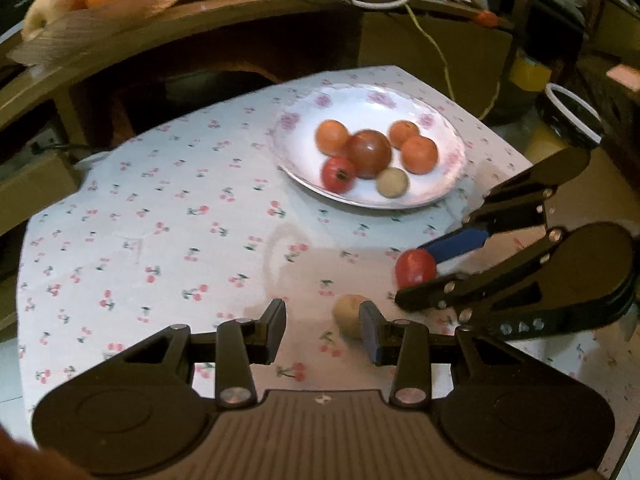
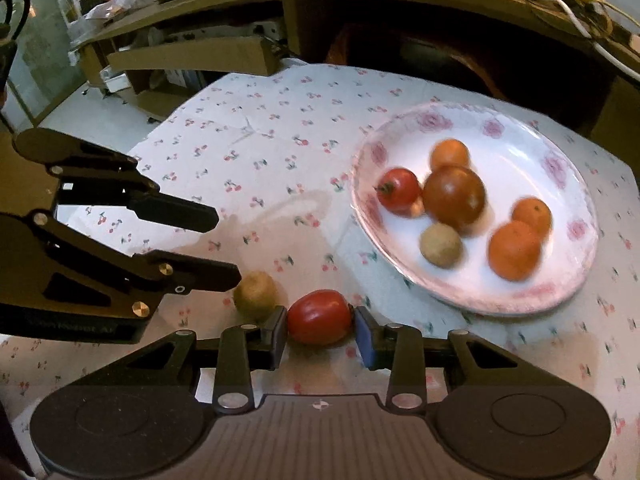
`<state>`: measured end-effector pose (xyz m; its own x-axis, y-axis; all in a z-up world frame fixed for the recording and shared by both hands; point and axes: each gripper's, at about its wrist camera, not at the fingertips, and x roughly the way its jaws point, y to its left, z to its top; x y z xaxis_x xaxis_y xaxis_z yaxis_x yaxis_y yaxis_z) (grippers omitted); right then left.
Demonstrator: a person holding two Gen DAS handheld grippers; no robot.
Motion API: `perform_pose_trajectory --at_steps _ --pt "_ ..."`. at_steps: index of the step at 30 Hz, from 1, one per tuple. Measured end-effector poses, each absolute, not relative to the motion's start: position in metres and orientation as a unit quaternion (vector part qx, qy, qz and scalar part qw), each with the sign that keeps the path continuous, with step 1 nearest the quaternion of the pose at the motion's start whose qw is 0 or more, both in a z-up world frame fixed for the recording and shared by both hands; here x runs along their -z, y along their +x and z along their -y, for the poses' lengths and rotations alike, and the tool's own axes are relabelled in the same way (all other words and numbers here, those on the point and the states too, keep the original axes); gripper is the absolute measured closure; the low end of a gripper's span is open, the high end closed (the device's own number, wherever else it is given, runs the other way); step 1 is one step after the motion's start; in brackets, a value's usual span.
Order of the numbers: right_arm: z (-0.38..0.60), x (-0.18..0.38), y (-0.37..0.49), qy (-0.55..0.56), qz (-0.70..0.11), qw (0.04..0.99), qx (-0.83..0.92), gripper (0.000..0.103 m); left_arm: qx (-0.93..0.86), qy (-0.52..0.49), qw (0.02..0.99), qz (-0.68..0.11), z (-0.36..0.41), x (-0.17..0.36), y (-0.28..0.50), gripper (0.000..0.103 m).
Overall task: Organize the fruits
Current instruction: 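Move the right gripper to the elongated red tomato while the left approaches the tan fruit, then close the right gripper on the red tomato while the left grasps the tan fruit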
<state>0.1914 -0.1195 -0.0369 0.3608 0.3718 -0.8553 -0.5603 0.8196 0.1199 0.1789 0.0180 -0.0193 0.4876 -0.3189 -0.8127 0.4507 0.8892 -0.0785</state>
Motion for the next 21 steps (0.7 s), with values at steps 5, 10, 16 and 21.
perform_pose_trajectory --at_steps 5,10,16,21 --pt "0.136 0.034 0.185 -0.092 -0.493 0.823 -0.265 0.065 0.235 0.076 0.856 -0.455 0.000 0.023 0.175 0.054" --pt "0.147 0.033 0.183 -0.093 -0.492 0.827 -0.257 0.065 0.234 0.079 0.855 -0.456 0.013 0.029 0.176 0.054" --pt "0.157 0.033 0.181 -0.091 -0.494 0.830 -0.242 0.065 0.236 0.089 0.848 -0.466 0.028 0.036 0.172 0.058" --pt "0.162 0.032 0.176 -0.088 -0.493 0.833 -0.235 0.065 0.224 0.089 0.854 -0.461 0.034 0.036 0.173 0.058"
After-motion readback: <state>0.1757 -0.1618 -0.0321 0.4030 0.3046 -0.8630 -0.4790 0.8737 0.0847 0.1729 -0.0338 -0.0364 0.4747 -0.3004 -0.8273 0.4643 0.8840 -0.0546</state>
